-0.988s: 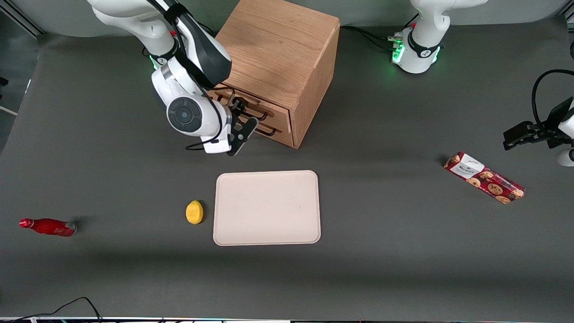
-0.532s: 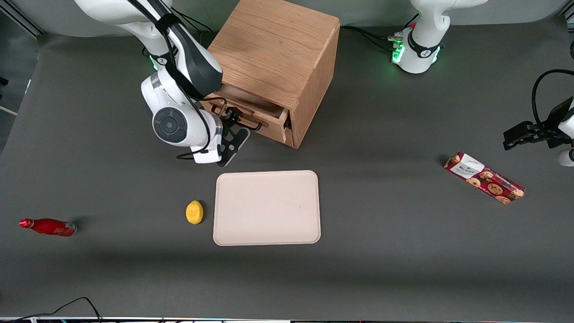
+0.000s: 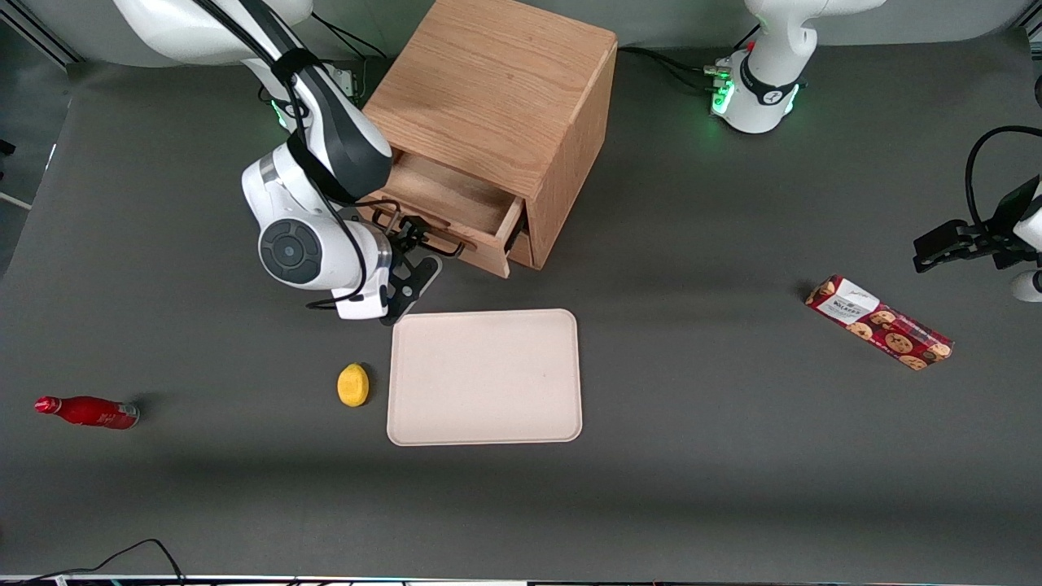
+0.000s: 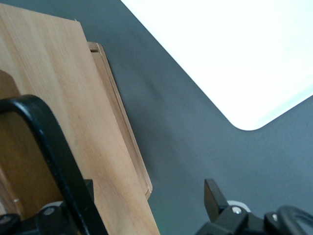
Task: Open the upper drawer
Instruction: 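Pull the upper drawer outward by its handle with the right gripper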
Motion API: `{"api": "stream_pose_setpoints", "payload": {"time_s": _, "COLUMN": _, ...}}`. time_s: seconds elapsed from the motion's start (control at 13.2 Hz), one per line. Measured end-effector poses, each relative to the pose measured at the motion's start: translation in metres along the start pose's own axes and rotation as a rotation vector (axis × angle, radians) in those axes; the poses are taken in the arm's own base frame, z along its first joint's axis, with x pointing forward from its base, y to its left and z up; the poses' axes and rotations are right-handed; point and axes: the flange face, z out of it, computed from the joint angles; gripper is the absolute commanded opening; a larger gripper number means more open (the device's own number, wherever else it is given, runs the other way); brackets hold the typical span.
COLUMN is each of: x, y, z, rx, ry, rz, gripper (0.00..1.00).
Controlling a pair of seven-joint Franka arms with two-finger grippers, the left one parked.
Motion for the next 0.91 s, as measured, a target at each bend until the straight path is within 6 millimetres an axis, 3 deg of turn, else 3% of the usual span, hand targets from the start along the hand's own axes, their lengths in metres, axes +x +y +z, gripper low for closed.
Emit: {"api": "stream_pose_setpoints", "payload": {"time_s": 0.91, "x": -0.006, "y": 0.050, "z": -0.016, "rx": 0.013, "ry": 0.044, "rz": -0.013, "gripper": 1.00}}
